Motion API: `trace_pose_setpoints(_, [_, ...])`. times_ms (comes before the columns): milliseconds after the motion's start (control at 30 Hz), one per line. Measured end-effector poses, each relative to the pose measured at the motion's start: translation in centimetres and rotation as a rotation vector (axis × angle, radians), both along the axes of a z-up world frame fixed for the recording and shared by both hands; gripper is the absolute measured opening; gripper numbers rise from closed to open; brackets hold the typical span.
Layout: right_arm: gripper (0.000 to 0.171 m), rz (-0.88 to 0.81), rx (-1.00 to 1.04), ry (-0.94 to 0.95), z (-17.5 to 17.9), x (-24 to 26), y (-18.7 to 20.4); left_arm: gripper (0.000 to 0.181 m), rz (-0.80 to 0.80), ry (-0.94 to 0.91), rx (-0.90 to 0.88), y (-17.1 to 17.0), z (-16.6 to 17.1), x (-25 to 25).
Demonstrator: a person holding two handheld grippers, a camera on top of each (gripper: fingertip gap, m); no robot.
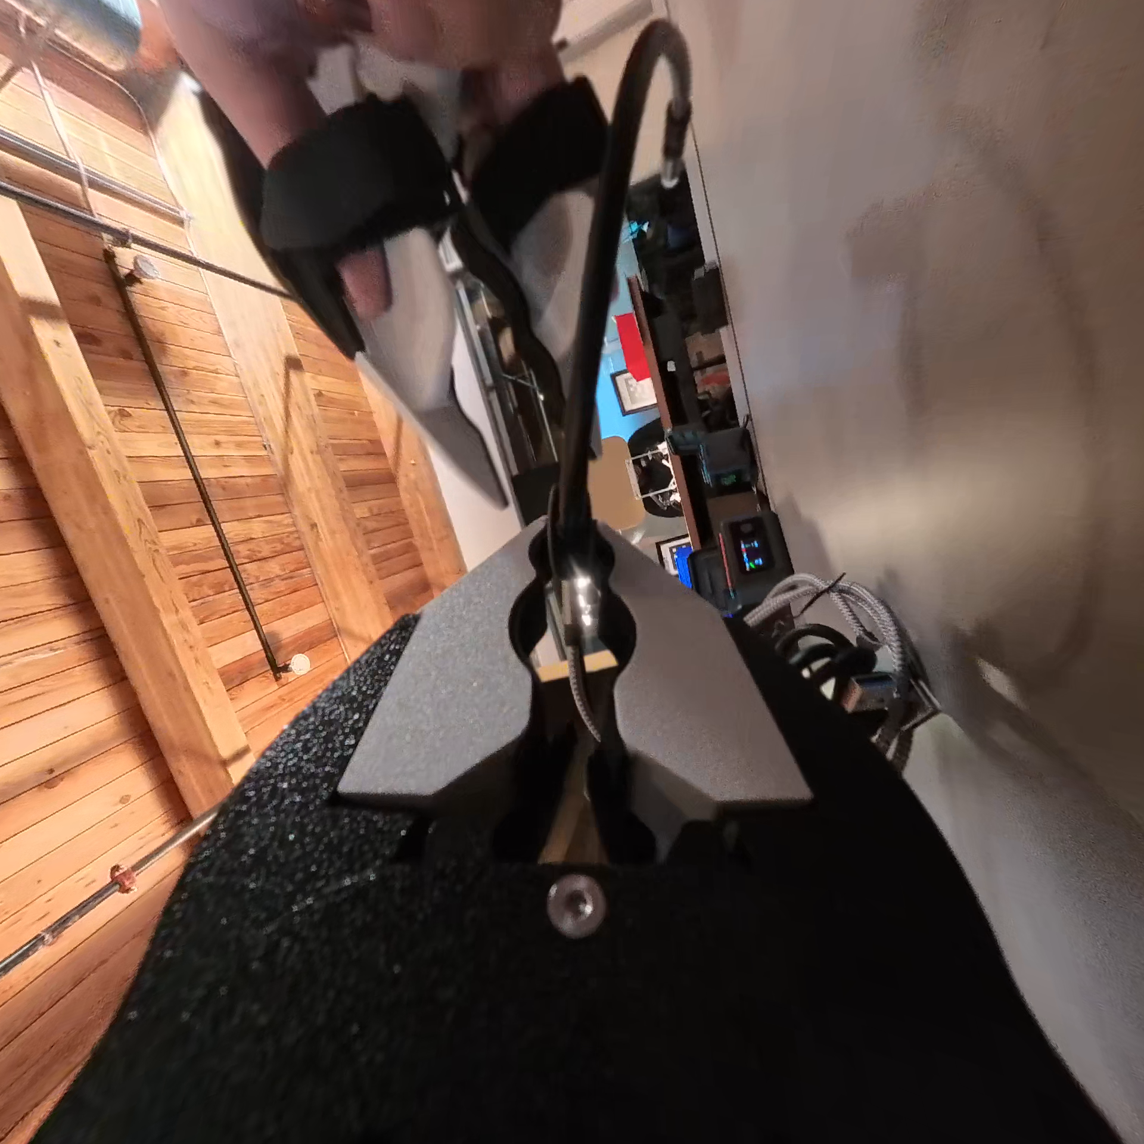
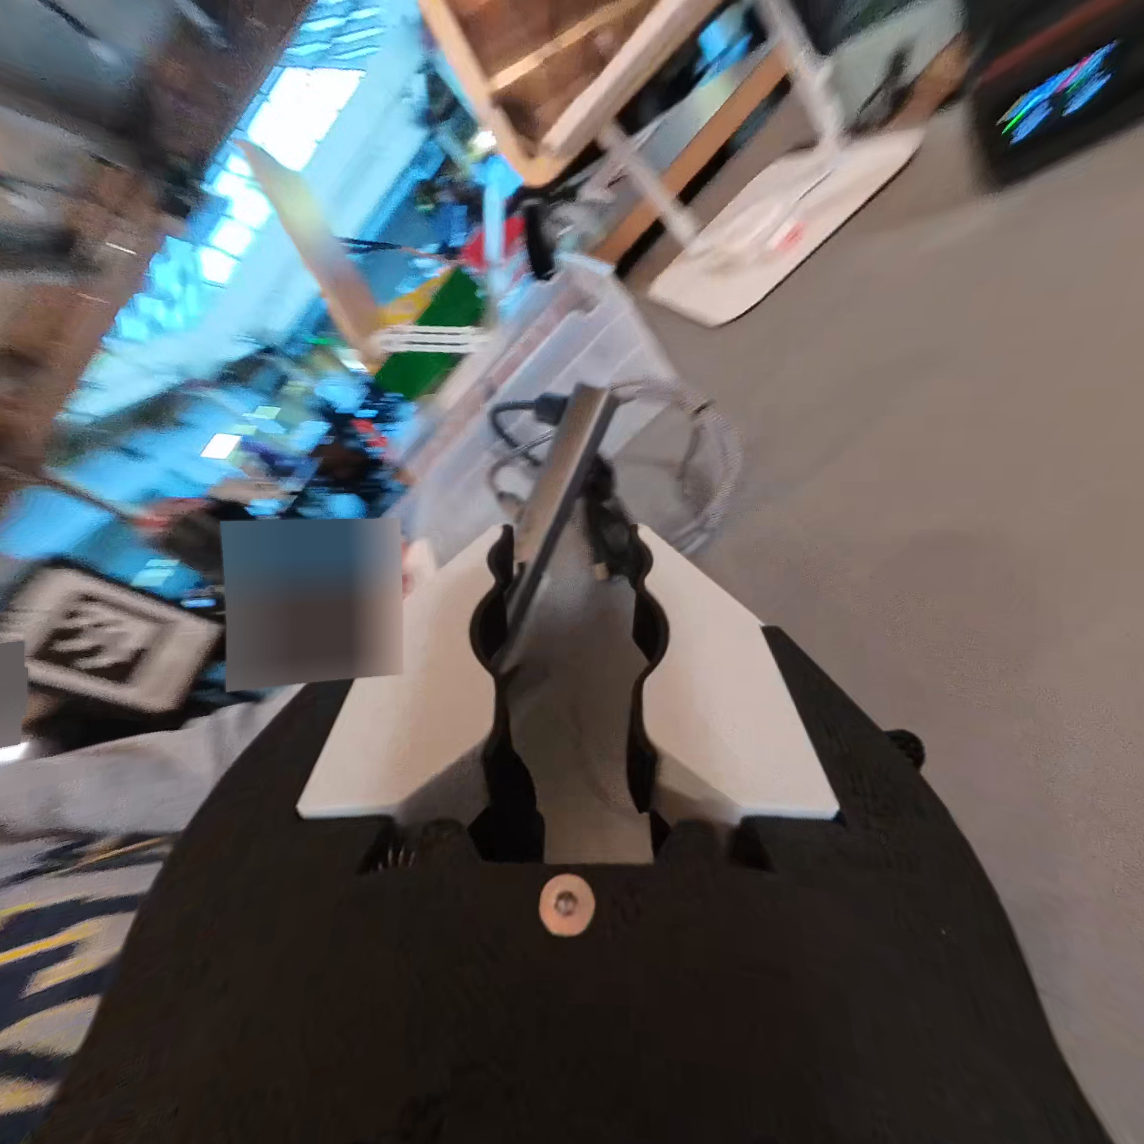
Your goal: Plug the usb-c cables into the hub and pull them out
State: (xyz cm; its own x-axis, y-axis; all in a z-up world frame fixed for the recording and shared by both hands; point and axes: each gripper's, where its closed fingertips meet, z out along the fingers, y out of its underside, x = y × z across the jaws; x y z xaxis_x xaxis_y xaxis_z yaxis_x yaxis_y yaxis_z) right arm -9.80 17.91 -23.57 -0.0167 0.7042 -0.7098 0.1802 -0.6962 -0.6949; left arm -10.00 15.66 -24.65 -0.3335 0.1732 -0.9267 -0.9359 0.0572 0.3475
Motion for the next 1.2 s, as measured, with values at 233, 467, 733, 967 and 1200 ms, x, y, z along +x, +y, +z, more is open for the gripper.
trace_pose_setpoints(233, [0.013, 0.178, -0.271, 0.085, -0.4, -0.2, -1.9, 0.007, -0.083, -0.012, 0.019, -0.6, -0.1, 2.2])
trace_pose_setpoints(467, [0.009, 0.175, -0.064, 0.16, 0.9, 0.7, -1.2, 0.035, -0.301, -0.701, -0.481, -2.3, -1.1, 3.5])
trace_pose_setpoints(733, [0.008, 0.156, 0.332, 0.221, 2.3, 2.3, -1.1, 0.029, -0.476, -1.579, -1.05, -2.4, 0.1, 2.8])
trace_pose_setpoints(967, [0.008, 0.28, 0.368, 0.266, 1.8, 2.1, -3.6, 0.038, -0.681, -1.895, -1.257, -1.9, 1.1, 2.9])
trace_pose_setpoints(1200, [0.008, 0.309, 0.37, 0.289, 1.6, 1.9, -4.4, 0.003, -0.731, -1.889, -1.236, -2.7, 1.5, 2.8])
